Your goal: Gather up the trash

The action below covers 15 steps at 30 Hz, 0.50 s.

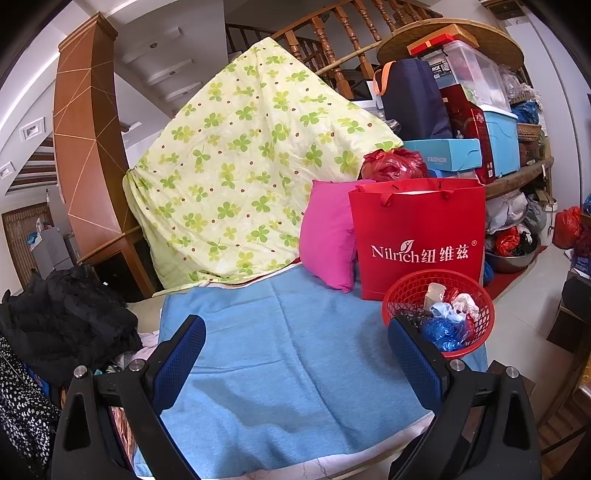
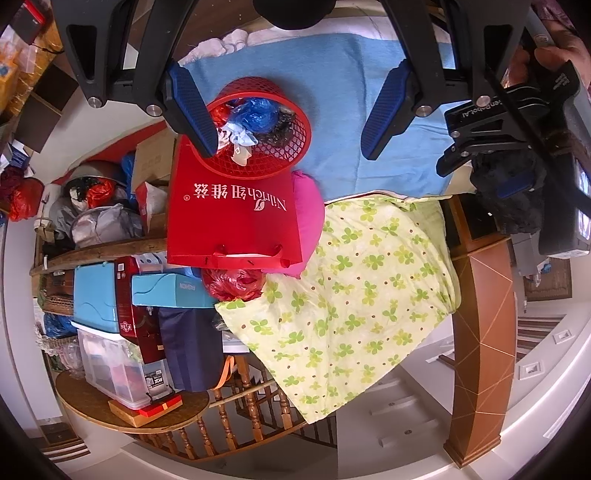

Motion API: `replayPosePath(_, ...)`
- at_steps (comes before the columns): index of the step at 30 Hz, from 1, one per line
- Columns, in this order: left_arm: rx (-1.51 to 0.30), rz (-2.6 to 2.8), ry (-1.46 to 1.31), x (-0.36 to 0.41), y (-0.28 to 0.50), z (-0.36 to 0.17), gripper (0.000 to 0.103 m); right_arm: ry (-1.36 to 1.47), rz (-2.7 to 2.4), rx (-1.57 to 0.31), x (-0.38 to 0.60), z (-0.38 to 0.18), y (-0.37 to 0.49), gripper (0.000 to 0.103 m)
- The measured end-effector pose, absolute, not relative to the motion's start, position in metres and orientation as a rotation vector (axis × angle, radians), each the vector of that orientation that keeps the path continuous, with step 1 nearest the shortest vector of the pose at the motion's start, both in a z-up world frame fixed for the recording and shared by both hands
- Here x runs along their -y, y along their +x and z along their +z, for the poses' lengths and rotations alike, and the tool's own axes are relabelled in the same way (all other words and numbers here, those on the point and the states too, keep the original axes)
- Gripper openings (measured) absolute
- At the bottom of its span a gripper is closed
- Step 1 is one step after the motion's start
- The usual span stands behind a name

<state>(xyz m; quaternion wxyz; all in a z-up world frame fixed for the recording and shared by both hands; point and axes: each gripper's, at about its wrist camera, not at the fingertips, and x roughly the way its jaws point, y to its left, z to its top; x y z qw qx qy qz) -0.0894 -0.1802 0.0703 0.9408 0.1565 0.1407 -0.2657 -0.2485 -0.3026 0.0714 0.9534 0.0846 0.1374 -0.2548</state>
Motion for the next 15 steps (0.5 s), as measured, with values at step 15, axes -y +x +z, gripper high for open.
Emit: replayPosePath(15,-0.288,-0.548,0.323,0.1860,-0.0927,0.0710,0.099,0.177,-0.525,-0.285,0.3035,0.0686,-0.2467,0.083)
